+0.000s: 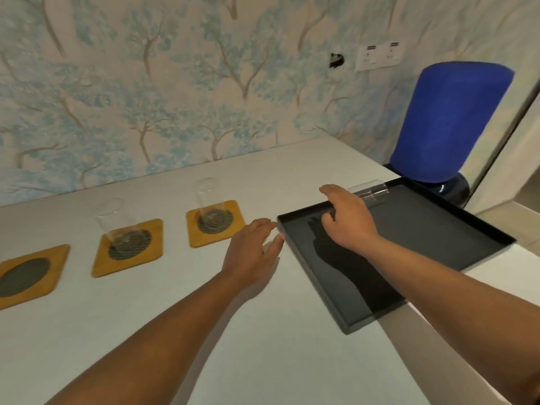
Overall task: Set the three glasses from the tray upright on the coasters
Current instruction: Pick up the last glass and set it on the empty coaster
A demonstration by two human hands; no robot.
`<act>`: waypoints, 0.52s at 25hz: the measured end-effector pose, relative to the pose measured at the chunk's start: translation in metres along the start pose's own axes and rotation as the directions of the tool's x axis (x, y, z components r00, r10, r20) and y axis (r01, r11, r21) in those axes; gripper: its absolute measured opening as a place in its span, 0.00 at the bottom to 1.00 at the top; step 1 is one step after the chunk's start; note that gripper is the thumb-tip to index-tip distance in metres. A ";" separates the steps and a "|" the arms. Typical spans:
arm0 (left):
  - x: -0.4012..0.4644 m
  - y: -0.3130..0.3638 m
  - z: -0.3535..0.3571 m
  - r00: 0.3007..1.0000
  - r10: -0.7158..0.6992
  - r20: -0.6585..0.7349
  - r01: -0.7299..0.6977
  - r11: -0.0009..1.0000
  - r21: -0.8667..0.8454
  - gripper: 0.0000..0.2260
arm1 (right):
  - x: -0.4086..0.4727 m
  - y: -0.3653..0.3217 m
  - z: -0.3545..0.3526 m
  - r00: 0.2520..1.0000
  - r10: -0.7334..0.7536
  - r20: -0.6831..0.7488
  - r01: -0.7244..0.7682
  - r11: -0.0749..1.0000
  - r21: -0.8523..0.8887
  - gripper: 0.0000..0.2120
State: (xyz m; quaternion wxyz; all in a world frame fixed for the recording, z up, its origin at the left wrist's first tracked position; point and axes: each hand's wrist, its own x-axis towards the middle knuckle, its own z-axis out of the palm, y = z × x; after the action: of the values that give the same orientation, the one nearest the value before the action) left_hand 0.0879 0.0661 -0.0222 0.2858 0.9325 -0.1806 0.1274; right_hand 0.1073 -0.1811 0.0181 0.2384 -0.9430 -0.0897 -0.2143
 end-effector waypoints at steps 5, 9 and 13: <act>0.015 0.020 0.045 0.996 -0.012 0.083 -0.008 0.969 0.246 0.29 | 0.025 0.081 -0.030 0.995 -0.005 0.100 0.040 0.932 -0.359 0.39; 0.015 0.022 0.054 0.995 -0.051 0.091 0.016 0.937 0.348 0.30 | 0.044 0.117 -0.030 0.975 0.010 0.222 0.095 0.884 -0.458 0.42; 0.015 0.024 0.053 0.992 -0.070 0.104 0.027 0.928 0.372 0.31 | 0.054 0.130 -0.021 0.953 -0.056 0.298 0.207 0.839 -0.503 0.40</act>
State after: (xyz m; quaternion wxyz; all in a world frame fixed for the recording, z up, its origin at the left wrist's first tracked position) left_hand 0.0987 0.0134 -0.0483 0.0975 0.9795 -0.1465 0.0980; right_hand 0.1828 -0.3006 0.0051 -0.0604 -0.9837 -0.1240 -0.1153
